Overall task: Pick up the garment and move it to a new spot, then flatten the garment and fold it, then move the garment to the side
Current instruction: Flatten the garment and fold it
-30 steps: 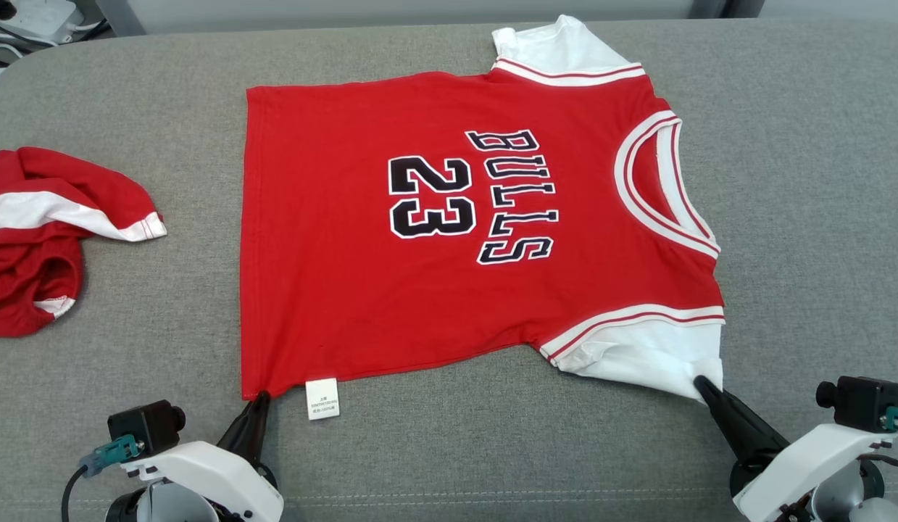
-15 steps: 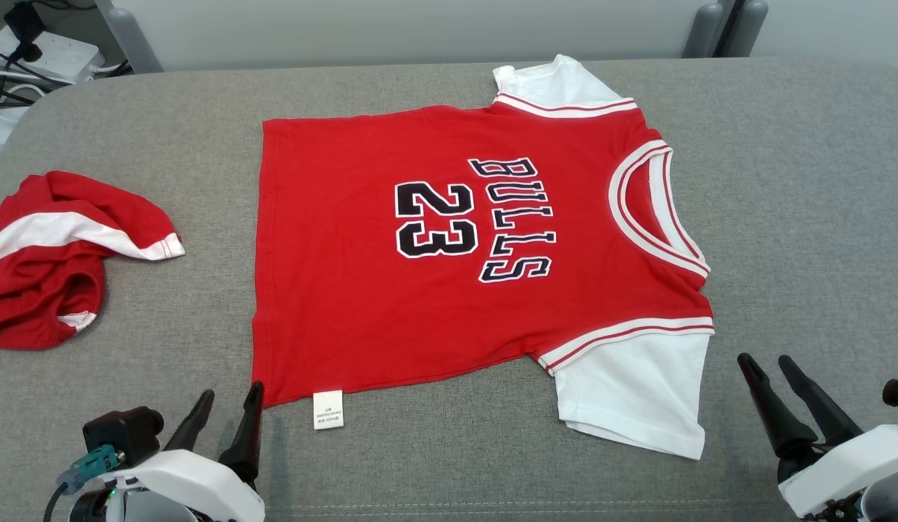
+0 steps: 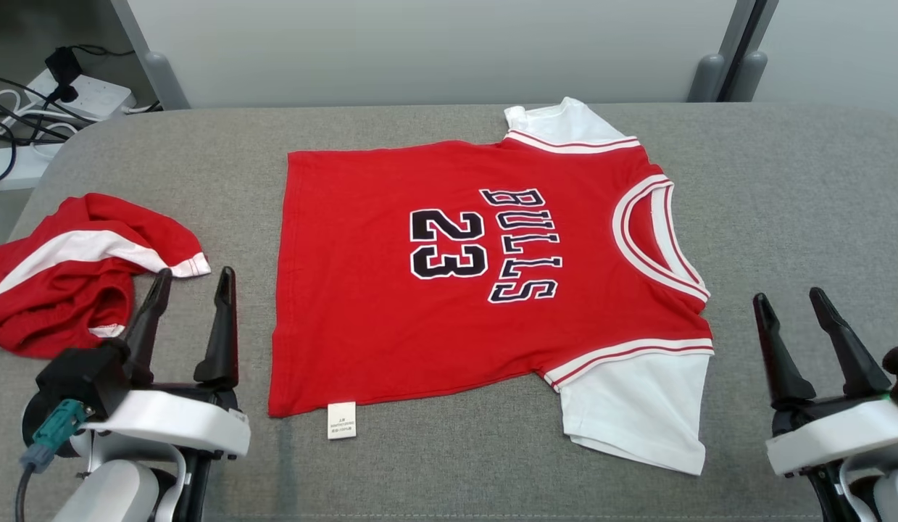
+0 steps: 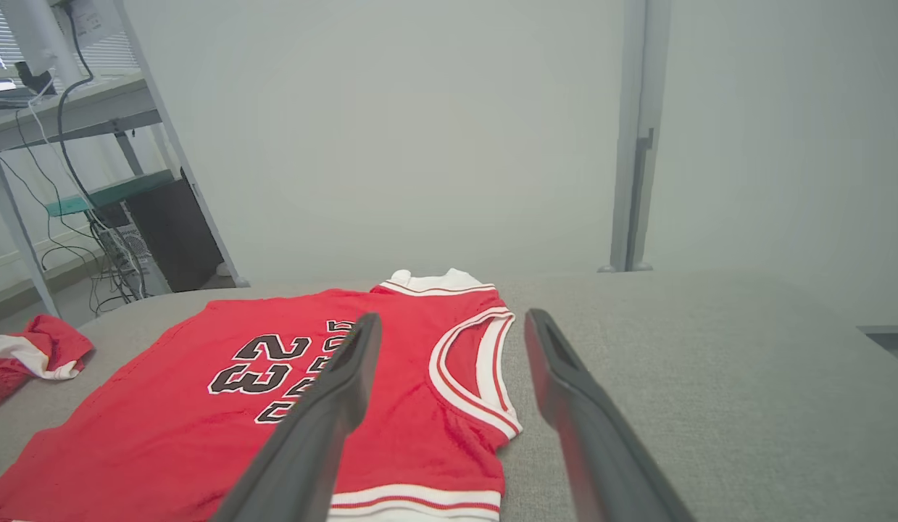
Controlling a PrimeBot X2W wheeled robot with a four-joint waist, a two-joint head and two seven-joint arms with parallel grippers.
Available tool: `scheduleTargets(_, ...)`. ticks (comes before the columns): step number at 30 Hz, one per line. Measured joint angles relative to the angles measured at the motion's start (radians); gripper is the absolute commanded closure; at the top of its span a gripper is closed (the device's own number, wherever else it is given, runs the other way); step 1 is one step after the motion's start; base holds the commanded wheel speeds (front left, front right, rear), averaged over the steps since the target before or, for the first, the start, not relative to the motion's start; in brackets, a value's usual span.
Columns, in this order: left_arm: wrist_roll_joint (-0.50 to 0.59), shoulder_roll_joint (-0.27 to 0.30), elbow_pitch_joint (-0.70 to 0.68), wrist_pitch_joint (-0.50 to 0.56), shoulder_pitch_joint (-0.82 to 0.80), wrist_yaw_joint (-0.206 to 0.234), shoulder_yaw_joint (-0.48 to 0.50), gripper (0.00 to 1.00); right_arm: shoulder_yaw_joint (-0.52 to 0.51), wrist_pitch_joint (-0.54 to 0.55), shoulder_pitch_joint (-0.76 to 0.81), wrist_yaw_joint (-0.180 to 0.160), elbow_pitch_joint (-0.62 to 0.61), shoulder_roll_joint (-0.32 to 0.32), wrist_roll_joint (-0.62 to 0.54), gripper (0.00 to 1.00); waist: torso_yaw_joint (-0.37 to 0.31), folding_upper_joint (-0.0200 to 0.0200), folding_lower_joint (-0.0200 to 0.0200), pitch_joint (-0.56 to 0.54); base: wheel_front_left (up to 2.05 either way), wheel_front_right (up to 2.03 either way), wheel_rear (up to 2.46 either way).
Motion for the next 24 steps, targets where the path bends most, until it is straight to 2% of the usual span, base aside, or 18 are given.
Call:
scheduleTargets(7, 0.063, -0.040, 0.129, -0.013, -0.041, -0.065, 0.074, 0.00, 0.030, -0.049, -0.045, 0.000, -0.004, 0.020, -0.146, 0.00, -0.005, 0.0000, 0.0000, -0.026, 0.00, 0.00, 0.00)
scheduleTargets(12, 0.143, -0.082, 0.202, -0.016, -0.036, -0.135, 0.156, 0.00, 0.040, -0.067, -0.049, 0.000, 0.044, 0.025, -0.213, 0.00, -0.010, 0.0000, 0.0000, -0.046, 0.00, 0.00, 0.00)
scheduleTargets(17, 0.187, -0.132, 0.251, -0.016, 0.043, -0.202, 0.237, 0.00, 0.014, -0.075, -0.030, 0.000, 0.069, 0.051, -0.265, 0.00, -0.014, 0.0000, 0.0000, -0.069, 0.00, 0.00, 0.00)
scheduleTargets(24, 0.245, -0.191, 0.245, -0.016, 0.139, -0.248, 0.312, 0.00, -0.038, -0.075, 0.045, 0.000, 0.044, 0.089, -0.321, 0.00, -0.009, 0.0000, 0.0000, -0.093, 0.00, 0.00, 0.00)
